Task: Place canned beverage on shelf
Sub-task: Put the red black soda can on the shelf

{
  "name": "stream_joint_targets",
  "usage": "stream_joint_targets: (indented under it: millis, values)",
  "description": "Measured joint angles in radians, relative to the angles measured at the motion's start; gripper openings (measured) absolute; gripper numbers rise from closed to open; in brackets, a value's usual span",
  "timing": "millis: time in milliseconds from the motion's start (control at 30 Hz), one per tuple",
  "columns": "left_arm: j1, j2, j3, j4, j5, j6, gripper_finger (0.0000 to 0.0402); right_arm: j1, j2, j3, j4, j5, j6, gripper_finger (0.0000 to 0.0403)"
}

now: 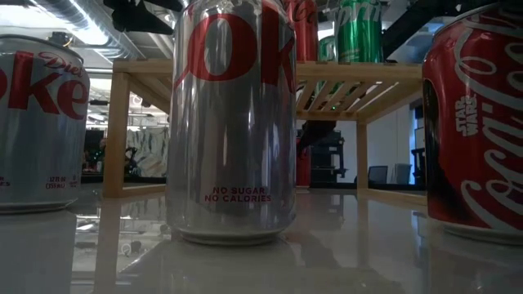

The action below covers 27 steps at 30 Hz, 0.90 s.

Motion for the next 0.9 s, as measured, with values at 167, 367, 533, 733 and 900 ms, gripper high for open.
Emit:
stream_joint_targets:
  millis: [167,367,533,733,900]
  values:
    - [0.0,0.0,0.0,0.0,0.0,0.0,0.0373,0.0,0.0,0.0,0.001,-0.003,0.0,0.0283]
    - [0.0,0.0,0.0,0.0,0.0,0.0,0.0373,0.0,-0.003,0.0,-0.003,-0.001,0.001,0.0288]
    - [0.0,0.0,0.0,0.0,-0.003,0.0,0.0373,0.0,-0.028,0.0,-0.021,0.01,0.028,0.0294]
    - [0.0,0.0,0.0,0.0,-0.021,0.0,0.0373,0.0,-0.07,0.0,-0.015,0.011,0.057,0.0285]
    - [0.0,0.0,0.0,0.0,-0.026,0.0,0.0373,-0.001,-0.118,0.0,-0.009,0.011,0.082,0.0289]
